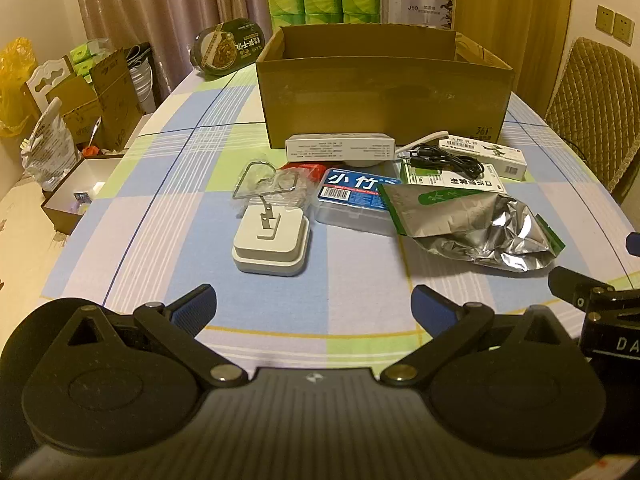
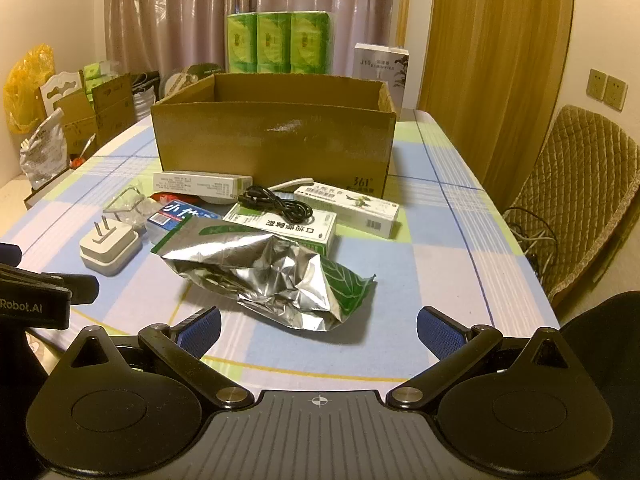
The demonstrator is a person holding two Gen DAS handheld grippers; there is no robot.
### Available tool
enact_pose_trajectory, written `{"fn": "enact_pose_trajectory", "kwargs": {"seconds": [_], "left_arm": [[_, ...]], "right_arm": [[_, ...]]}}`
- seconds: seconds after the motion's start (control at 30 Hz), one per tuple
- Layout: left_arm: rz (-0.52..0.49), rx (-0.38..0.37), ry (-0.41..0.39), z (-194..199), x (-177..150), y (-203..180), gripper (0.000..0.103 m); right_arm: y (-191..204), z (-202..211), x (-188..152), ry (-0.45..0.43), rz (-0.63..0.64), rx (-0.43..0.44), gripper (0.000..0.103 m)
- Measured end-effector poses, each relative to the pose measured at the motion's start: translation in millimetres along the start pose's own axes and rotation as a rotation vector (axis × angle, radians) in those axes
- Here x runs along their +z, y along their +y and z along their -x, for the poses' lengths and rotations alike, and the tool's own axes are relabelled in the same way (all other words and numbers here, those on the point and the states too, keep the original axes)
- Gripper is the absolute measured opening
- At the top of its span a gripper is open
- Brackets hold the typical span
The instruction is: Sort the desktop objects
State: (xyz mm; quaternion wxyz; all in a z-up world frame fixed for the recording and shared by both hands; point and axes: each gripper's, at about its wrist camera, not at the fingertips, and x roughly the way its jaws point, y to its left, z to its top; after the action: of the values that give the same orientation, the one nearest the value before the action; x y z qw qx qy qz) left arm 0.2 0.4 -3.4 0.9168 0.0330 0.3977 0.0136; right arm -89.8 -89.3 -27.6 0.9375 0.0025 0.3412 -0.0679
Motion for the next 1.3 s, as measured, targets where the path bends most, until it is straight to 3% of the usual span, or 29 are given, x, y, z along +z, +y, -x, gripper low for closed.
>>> {"fn": "enact_pose_trajectory", "kwargs": {"seconds": [1.3], "left_arm": [[-0.01,-0.01,0.008,-2.2,-1.8,0.0,0.102]], "right_arm": [[3.8,-4.6,-4.9,0.028,0.026,0.002,0.101]]}}
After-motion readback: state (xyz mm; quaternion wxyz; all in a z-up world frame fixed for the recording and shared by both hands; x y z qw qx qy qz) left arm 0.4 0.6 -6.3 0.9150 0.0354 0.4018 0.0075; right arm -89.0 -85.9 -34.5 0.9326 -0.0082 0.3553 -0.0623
